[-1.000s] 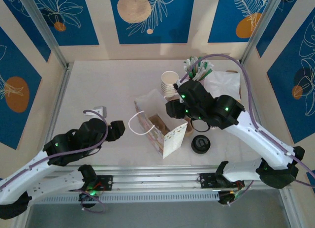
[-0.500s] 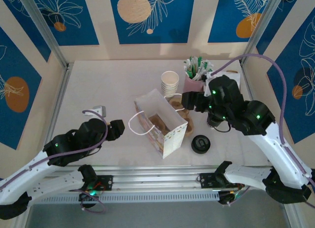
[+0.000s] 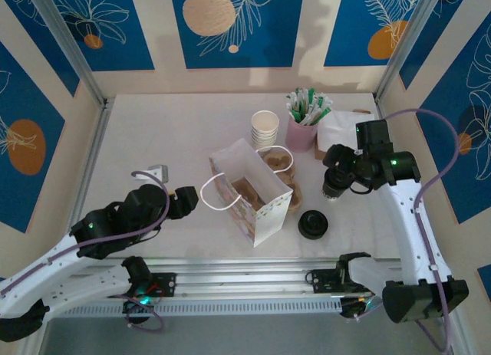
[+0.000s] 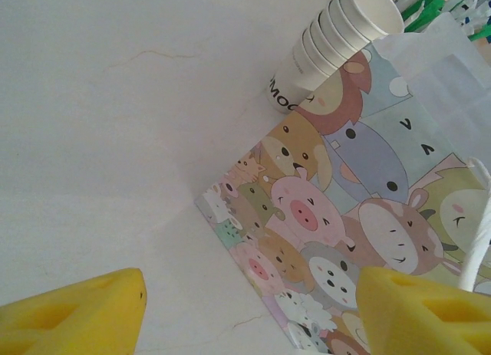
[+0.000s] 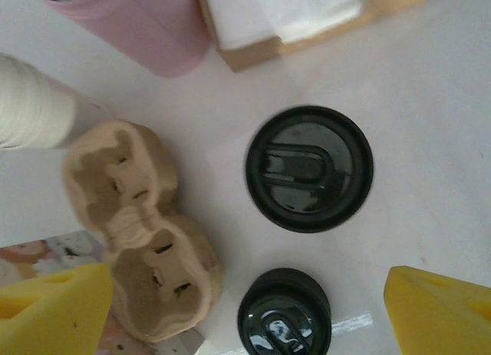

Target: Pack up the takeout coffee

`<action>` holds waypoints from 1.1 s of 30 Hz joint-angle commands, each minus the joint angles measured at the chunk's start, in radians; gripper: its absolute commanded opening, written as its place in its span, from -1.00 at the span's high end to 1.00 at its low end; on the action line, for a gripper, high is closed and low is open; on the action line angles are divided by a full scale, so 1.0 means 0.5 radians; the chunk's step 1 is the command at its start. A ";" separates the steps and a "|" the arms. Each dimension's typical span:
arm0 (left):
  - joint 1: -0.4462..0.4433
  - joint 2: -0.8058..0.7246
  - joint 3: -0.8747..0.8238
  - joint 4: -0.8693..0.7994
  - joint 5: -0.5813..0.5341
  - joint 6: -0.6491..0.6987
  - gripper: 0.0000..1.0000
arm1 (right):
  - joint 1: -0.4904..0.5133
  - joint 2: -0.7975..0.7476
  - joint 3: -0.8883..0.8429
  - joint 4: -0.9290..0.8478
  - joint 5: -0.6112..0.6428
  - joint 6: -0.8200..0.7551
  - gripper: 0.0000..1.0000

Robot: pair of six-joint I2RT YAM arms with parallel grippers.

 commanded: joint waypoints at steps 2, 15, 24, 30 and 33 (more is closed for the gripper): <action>-0.009 -0.054 0.008 -0.004 -0.020 -0.023 -0.46 | -0.157 0.017 -0.146 0.095 -0.252 -0.061 -0.84; -0.009 -0.097 0.088 -0.155 -0.126 0.164 -0.51 | -0.216 -0.021 -0.261 0.565 -0.378 -0.617 -0.99; -0.009 -0.131 0.093 -0.144 -0.204 0.347 -0.54 | -0.204 -0.196 -0.287 0.504 -1.075 -2.194 -0.99; -0.009 -0.159 0.081 -0.134 -0.220 0.466 -0.56 | -0.224 0.021 -0.295 0.323 -0.925 -2.406 -0.97; -0.009 -0.162 0.096 -0.132 -0.209 0.551 -0.57 | -0.270 0.109 -0.301 0.296 -0.908 -2.433 -0.91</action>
